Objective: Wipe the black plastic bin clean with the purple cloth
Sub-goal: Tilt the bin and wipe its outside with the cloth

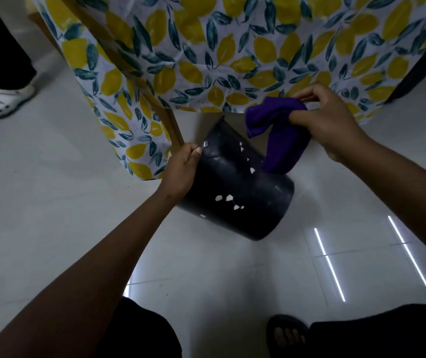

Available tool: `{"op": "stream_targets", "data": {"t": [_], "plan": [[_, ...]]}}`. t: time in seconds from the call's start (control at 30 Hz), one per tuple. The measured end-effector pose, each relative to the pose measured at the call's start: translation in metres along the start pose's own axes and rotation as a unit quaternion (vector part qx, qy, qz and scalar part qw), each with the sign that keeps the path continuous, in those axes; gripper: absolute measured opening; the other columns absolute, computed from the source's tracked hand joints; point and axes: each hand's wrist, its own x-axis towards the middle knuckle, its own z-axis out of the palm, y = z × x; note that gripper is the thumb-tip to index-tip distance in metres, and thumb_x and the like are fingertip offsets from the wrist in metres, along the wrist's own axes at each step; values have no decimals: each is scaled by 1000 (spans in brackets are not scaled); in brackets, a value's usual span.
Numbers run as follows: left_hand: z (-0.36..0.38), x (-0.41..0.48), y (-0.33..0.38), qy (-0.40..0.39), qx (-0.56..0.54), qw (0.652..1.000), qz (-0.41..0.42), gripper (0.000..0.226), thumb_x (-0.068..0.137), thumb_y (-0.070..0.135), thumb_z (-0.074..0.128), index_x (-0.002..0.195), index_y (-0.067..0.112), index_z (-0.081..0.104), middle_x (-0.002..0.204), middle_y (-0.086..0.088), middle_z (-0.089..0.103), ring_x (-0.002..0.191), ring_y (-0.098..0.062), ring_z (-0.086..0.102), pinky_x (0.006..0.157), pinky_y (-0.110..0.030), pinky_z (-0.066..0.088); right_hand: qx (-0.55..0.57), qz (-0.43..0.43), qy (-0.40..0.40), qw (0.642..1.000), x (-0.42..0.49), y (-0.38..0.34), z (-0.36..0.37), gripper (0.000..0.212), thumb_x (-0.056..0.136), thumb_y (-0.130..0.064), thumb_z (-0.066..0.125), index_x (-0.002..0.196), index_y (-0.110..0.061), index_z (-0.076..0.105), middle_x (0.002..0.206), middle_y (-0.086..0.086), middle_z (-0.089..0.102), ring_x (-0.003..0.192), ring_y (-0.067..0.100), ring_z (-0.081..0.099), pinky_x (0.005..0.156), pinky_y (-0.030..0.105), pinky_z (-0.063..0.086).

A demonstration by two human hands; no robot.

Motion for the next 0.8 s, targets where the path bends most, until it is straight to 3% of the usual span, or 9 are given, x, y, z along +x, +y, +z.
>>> {"op": "stream_targets", "data": {"t": [0.23, 0.37, 0.53, 0.63, 0.73, 0.8], "plan": [[21, -4, -5, -9, -45, 998, -32, 24, 104, 25, 41, 92, 10, 55, 75, 8, 54, 70, 2, 47, 58, -8, 36, -57, -34, -44, 997, -8, 22, 29, 43, 71, -16, 71, 108, -25, 50, 110, 3, 54, 86, 19, 59, 64, 35, 50], [30, -3, -17, -12, -48, 998, -47, 24, 104, 25, 42, 99, 11, 60, 89, 0, 61, 77, -5, 53, 69, -23, 38, -110, -65, -43, 991, -16, 55, 63, 41, 71, -21, 71, 107, -32, 55, 110, 1, 54, 97, 17, 57, 76, 33, 49], [30, 0, -34, 0, -47, 997, -65, 32, 104, 24, 40, 121, 13, 64, 113, 0, 66, 104, -16, 59, 89, -28, 45, -180, -109, -34, 977, -20, 80, 96, 33, 80, -30, 68, 113, -26, 62, 116, 6, 53, 105, 19, 53, 86, 22, 40], [31, -1, -44, 26, -36, 995, -84, 31, 103, 32, 41, 102, 13, 66, 93, 0, 66, 93, -18, 60, 76, -29, 42, -198, -129, -83, 968, -33, 88, 113, 45, 83, -29, 67, 126, -20, 56, 134, 10, 43, 121, 22, 47, 99, 22, 35], [31, -6, -42, 57, -32, 992, -105, 35, 102, 39, 42, 72, 25, 51, 70, 5, 53, 72, -13, 50, 63, -30, 35, -248, -190, -123, 942, -45, 97, 122, 49, 86, -27, 64, 133, -21, 50, 147, 12, 34, 133, 26, 37, 111, 35, 34], [31, -5, -41, 51, -29, 993, -107, 37, 103, 39, 41, 72, 20, 48, 70, 1, 53, 70, -15, 49, 61, -31, 35, -275, -220, -133, 926, -47, 100, 124, 49, 87, -26, 62, 134, -21, 49, 149, 13, 33, 136, 29, 34, 113, 37, 30]]}}
